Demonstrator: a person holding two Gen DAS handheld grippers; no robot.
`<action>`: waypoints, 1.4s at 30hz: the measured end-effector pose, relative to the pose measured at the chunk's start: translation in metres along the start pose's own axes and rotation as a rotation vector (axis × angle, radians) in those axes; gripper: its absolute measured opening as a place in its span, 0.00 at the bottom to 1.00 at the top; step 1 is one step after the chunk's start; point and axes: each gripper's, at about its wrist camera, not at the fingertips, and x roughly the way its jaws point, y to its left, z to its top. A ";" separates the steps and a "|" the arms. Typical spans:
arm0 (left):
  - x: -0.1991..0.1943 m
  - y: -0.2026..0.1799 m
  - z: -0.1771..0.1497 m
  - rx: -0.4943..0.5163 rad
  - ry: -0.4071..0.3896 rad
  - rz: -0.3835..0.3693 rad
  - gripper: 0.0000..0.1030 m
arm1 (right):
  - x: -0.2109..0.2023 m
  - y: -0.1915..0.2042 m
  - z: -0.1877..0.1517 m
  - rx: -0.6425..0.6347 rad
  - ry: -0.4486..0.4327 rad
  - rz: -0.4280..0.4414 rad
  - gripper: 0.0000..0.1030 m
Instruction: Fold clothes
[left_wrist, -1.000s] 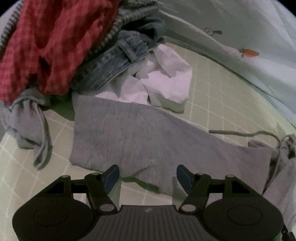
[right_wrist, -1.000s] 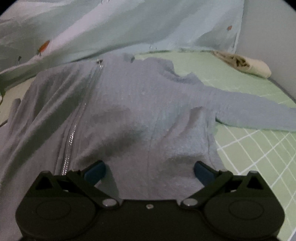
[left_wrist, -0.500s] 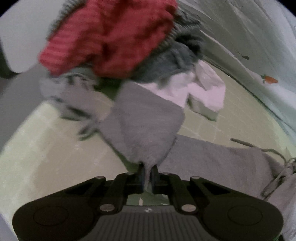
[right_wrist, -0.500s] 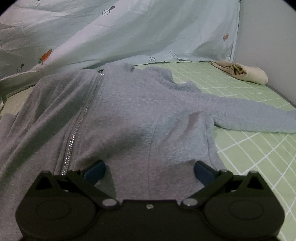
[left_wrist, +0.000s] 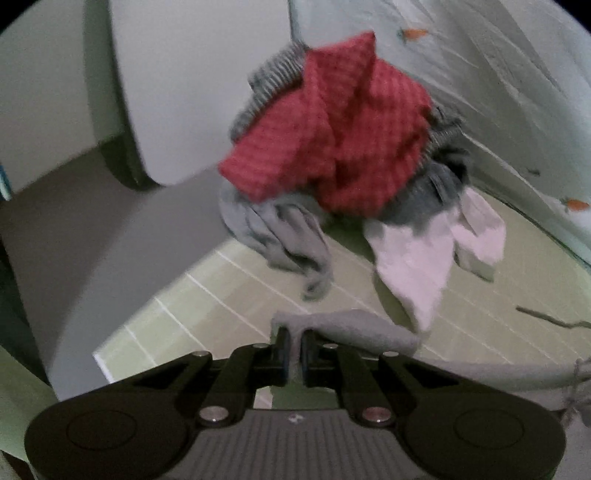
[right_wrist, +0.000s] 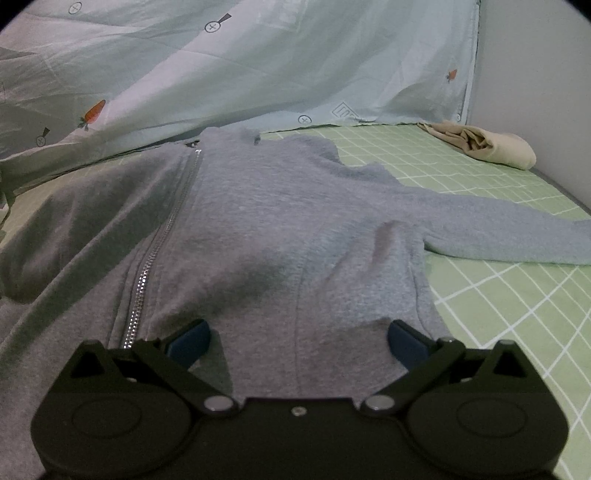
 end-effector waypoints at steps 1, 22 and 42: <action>0.002 0.002 -0.001 -0.008 0.011 0.013 0.11 | 0.000 -0.001 0.000 -0.001 0.000 0.002 1.00; -0.068 -0.102 -0.060 0.141 0.064 -0.147 0.44 | -0.016 -0.080 0.008 -0.086 0.173 0.176 0.76; -0.102 -0.225 -0.086 0.246 0.049 -0.206 0.44 | -0.012 -0.160 0.073 -0.172 0.174 0.178 0.82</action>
